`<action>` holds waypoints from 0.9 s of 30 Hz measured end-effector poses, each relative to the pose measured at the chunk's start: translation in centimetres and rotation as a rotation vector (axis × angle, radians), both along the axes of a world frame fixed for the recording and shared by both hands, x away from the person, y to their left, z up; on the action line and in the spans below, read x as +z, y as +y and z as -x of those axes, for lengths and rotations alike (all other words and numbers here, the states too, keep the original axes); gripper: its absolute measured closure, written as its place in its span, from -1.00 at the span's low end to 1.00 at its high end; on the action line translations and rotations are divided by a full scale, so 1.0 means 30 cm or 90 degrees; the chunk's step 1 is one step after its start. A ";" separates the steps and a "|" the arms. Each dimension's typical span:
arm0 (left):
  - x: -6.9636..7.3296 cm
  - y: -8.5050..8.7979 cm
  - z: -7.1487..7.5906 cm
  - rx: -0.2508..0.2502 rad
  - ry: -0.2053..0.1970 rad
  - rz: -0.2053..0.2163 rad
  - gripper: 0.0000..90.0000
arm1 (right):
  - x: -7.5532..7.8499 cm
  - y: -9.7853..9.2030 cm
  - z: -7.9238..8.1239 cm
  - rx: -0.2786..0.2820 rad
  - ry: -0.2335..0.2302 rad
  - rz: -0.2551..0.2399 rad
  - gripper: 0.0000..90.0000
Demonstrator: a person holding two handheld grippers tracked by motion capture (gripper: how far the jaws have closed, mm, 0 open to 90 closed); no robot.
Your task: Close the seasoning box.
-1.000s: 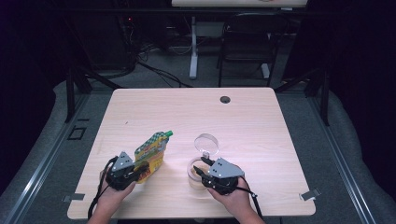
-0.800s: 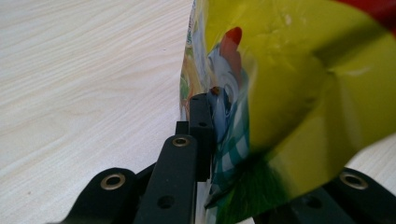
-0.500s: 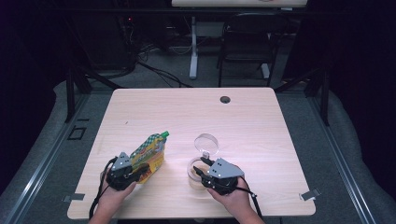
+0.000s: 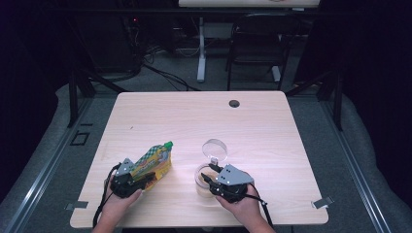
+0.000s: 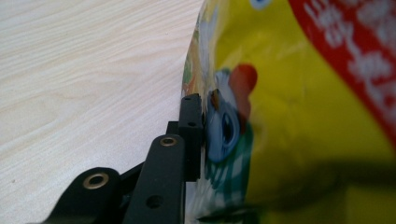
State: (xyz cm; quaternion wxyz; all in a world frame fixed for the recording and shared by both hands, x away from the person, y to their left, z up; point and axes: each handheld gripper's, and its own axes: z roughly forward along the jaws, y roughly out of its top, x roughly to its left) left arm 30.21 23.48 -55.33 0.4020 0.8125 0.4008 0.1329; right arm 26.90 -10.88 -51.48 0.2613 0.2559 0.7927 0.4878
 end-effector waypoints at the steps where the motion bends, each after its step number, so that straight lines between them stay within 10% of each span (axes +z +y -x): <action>1: 0.000 0.001 -0.001 0.000 -0.001 0.001 0.70 | 0.000 0.000 0.000 0.000 0.001 0.000 0.32; 27: 0.007 0.038 0.013 0.020 -0.003 0.051 0.03 | -0.002 0.002 -0.001 0.005 0.009 -0.001 0.27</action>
